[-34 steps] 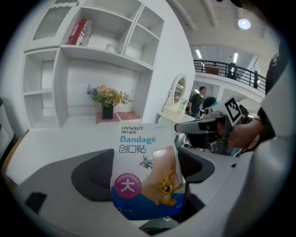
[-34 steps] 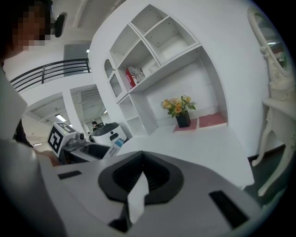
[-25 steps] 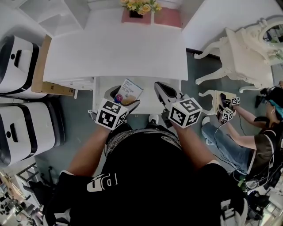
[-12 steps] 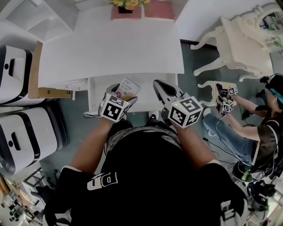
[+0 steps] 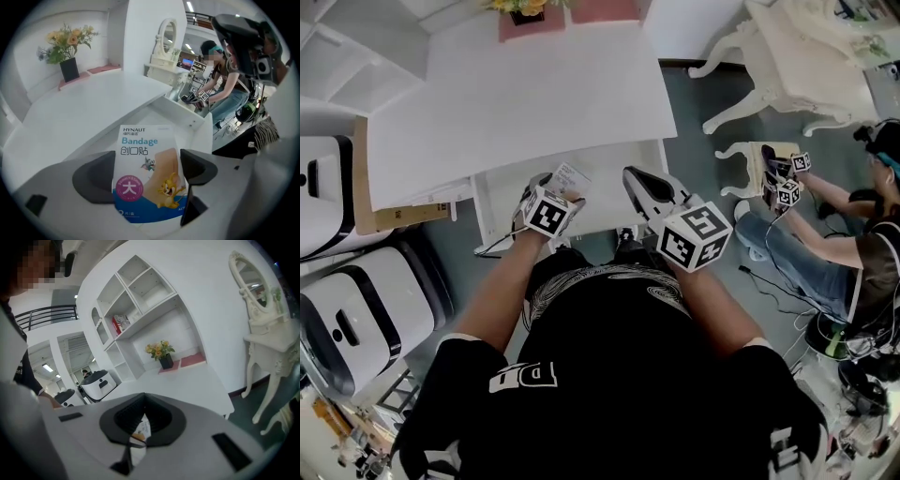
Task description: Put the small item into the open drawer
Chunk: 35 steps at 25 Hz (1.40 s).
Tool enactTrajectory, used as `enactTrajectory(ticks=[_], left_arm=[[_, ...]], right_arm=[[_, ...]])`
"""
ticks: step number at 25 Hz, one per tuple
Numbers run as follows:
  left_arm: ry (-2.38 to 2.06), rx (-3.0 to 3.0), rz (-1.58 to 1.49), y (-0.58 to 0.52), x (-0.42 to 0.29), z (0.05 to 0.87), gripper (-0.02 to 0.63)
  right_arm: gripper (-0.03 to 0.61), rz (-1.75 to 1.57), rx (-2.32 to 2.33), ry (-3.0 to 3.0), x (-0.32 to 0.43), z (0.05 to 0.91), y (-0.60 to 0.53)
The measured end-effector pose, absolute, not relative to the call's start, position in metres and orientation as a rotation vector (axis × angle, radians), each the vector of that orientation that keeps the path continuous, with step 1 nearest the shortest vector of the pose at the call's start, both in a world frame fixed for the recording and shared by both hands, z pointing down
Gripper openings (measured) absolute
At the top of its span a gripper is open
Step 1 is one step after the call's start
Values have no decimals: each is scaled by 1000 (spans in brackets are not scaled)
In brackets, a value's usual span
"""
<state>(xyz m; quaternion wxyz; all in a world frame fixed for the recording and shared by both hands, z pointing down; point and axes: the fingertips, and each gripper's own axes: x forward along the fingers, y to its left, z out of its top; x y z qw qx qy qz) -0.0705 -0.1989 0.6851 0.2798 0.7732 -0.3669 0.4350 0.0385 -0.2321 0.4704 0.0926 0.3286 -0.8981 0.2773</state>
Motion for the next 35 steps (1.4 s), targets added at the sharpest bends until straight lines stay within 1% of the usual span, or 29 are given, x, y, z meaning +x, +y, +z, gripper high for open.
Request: enactTrajectory(ticks=[13, 35], left_arm=[[-894, 1993, 1273, -221, -54, 763, 425], [-959, 1917, 1313, -241, -55, 806, 425]], right_arm=[[9, 871, 1038, -2574, 68, 500, -214], [9, 879, 1066, -2473, 100, 518, -214]])
